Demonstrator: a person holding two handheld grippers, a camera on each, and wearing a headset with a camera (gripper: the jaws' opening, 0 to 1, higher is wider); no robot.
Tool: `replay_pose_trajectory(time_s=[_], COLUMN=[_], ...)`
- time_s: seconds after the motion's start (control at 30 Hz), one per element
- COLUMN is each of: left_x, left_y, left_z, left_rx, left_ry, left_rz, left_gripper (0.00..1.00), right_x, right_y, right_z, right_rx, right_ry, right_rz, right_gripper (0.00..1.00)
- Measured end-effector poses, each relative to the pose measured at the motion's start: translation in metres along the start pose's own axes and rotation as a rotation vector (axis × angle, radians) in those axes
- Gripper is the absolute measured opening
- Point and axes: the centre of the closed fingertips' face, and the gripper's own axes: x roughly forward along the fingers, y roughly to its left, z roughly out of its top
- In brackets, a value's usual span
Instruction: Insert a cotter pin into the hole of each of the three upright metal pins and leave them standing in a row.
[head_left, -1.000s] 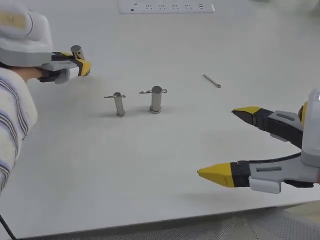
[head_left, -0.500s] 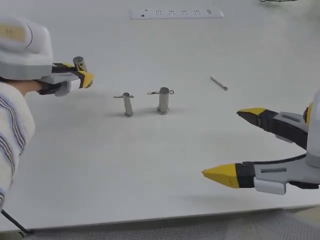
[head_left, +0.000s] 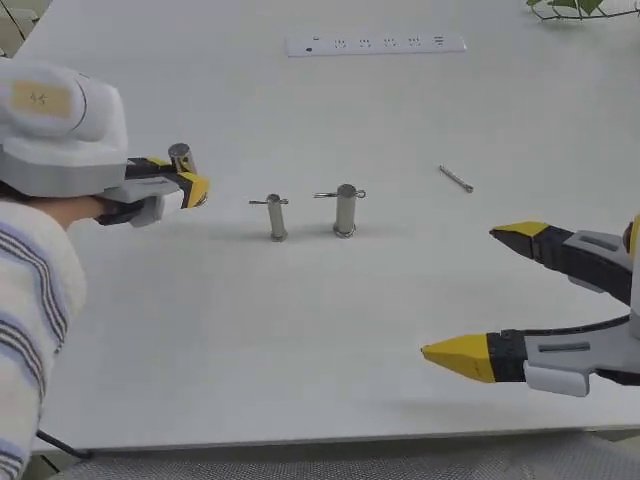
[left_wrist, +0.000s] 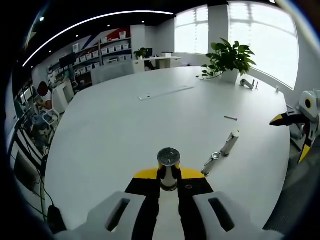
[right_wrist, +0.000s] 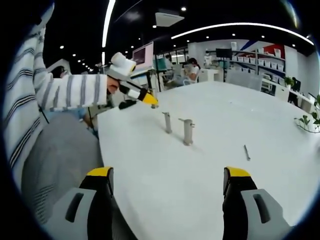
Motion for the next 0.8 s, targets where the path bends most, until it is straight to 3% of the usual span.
replay_pose_trajectory(time_s=[0.33,0.57,0.73,0.8], left_x=[-0.006,-0.006,-0.002,0.001], left_y=[-0.028,-0.054,-0.067,-0.072], left_z=[-0.008,-0.012,-0.014,-0.016], left_rx=[-0.048,-0.037,-0.01,-0.046], left_ry=[0.002,0.004,0.003,0.003], left_rz=[0.0,-0.018,-0.008,-0.015], left_gripper=[0.11,0.11,0.11,0.11], right_x=[-0.005,-0.007,-0.008,-0.008], right_y=[0.002,0.003,0.005,0.006], right_z=[-0.001,-0.002,-0.002,-0.003], right_rx=[-0.01,-0.013,-0.01,-0.007], right_ry=[-0.005,-0.012,-0.018,-0.02], right_rz=[-0.004,-0.005,0.003,0.002], right_gripper=[0.92,0.92,0.92,0.92])
